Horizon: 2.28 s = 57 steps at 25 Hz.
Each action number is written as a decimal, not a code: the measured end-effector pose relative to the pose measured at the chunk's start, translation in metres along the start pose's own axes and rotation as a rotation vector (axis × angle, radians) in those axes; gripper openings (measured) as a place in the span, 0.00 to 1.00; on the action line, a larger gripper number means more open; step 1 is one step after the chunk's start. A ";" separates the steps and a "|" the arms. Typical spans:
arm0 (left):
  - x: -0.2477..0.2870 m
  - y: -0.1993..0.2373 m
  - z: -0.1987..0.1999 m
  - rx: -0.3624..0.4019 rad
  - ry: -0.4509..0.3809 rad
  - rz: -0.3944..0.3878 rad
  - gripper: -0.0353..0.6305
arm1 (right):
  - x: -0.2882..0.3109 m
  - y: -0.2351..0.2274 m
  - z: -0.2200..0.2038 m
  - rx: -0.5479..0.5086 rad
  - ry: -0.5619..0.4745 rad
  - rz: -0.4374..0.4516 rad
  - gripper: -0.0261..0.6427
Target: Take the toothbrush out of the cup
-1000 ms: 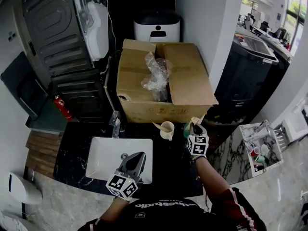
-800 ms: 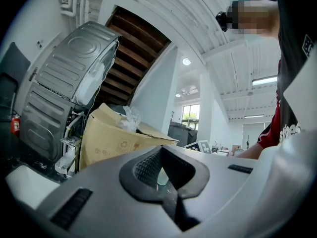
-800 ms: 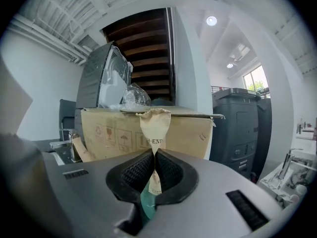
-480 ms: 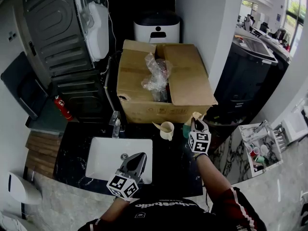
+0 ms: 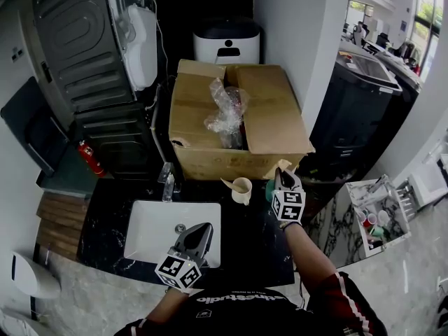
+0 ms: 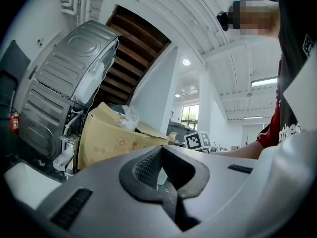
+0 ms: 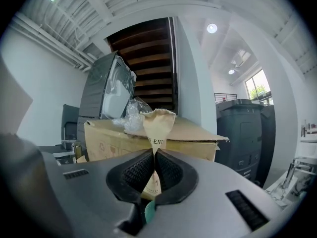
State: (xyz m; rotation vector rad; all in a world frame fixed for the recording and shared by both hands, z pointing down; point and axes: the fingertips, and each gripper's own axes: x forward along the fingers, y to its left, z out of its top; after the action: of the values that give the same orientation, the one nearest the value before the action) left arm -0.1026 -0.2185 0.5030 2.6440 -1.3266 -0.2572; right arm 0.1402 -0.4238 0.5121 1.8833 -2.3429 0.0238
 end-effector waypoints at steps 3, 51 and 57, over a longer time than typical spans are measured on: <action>0.000 0.000 0.000 -0.002 0.001 0.000 0.07 | 0.000 0.000 0.000 -0.001 0.002 -0.001 0.10; 0.004 -0.014 -0.008 -0.013 0.002 -0.031 0.07 | -0.184 0.108 0.000 0.088 -0.046 0.230 0.10; 0.004 -0.011 -0.008 -0.012 0.002 -0.023 0.07 | -0.193 0.112 -0.001 0.093 -0.038 0.219 0.10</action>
State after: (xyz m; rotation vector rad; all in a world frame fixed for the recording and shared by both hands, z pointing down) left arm -0.0903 -0.2143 0.5082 2.6500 -1.2900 -0.2647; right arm 0.0723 -0.2115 0.4994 1.6690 -2.6053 0.1223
